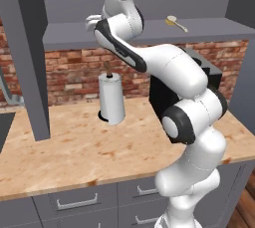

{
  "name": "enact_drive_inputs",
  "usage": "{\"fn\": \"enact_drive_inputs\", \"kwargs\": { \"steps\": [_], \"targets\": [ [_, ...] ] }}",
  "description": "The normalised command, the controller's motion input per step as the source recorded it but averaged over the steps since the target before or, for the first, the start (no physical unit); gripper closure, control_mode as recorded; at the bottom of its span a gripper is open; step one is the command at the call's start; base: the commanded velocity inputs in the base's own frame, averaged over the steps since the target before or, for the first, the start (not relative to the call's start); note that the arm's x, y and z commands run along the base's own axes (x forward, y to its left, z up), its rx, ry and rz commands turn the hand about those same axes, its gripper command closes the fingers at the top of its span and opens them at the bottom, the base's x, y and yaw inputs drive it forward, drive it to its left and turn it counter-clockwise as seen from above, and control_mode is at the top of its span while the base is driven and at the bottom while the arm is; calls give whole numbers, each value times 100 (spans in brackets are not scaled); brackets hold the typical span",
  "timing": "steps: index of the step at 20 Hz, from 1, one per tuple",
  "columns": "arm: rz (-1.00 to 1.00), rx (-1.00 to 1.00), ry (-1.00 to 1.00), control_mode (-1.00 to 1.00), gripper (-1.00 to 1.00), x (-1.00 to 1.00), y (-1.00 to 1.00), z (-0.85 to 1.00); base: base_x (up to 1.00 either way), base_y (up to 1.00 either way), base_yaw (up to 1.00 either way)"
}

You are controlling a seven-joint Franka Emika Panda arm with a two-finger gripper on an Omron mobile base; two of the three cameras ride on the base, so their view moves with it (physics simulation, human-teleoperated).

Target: Locate and retrieve the dish brush and dish brush from the cabinet. Place them next to the sink.

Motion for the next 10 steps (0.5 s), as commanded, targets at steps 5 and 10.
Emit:
{"fn": "enact_drive_inputs", "kwargs": {
  "steps": [5,10],
  "targets": [
    [0,0,0,-100,100,0,0,0,0,0,0],
    [0,0,0,-100,100,-1,0,0,0,0,0]
  ]
}}
